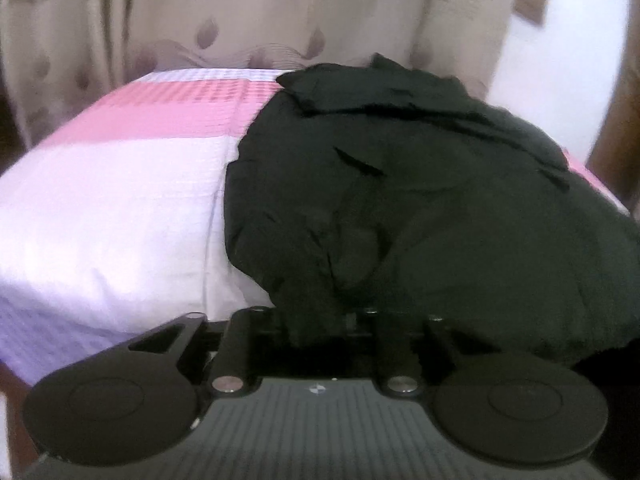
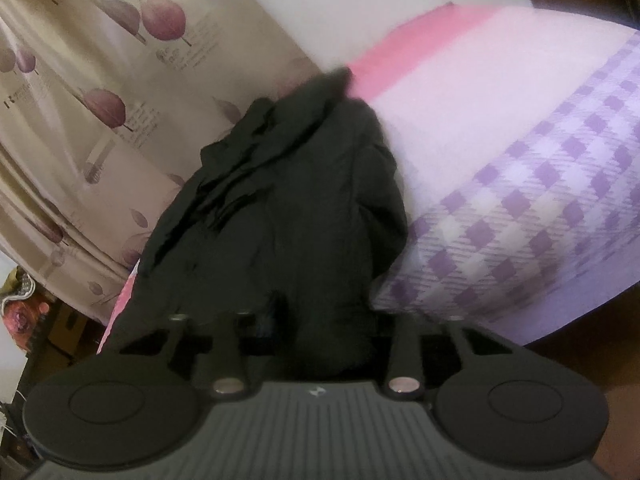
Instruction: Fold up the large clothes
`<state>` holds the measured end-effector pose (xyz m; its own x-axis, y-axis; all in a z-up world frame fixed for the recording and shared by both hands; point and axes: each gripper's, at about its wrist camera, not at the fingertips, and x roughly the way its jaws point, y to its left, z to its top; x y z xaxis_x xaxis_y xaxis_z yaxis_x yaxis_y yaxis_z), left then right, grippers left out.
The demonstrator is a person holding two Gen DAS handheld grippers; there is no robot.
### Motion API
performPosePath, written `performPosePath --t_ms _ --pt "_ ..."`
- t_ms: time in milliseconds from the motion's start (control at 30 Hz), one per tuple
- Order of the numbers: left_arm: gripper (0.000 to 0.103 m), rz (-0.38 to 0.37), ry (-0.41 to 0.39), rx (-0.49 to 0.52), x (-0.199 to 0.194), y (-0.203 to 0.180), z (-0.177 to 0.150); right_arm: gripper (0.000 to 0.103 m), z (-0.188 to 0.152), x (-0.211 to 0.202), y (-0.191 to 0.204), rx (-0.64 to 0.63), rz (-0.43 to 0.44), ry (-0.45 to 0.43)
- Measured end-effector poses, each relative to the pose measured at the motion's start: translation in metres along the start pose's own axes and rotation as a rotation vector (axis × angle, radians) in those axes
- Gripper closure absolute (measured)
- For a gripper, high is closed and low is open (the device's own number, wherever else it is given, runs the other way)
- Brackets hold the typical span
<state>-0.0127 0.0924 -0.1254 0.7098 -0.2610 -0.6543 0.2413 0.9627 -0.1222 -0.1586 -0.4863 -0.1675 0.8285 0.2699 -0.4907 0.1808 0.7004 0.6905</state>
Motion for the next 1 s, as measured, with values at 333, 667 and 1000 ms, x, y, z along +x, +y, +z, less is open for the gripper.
performPosePath --t_ms 333,667,1000 --pt "0.089 -0.08 -0.054 -0.147 -0.03 0.03 0.001 0.091 -0.004 -0.026 0.002 0.032 0.126 -0.017" --pt "0.089 -0.171 -0.13 -0.253 -0.074 0.04 0.014 0.091 0.001 -0.058 0.014 0.085 0.252 -0.027" --pt "0.089 -0.185 -0.23 -0.329 -0.08 0.037 0.072 0.09 0.047 -0.054 0.042 0.085 0.361 -0.085"
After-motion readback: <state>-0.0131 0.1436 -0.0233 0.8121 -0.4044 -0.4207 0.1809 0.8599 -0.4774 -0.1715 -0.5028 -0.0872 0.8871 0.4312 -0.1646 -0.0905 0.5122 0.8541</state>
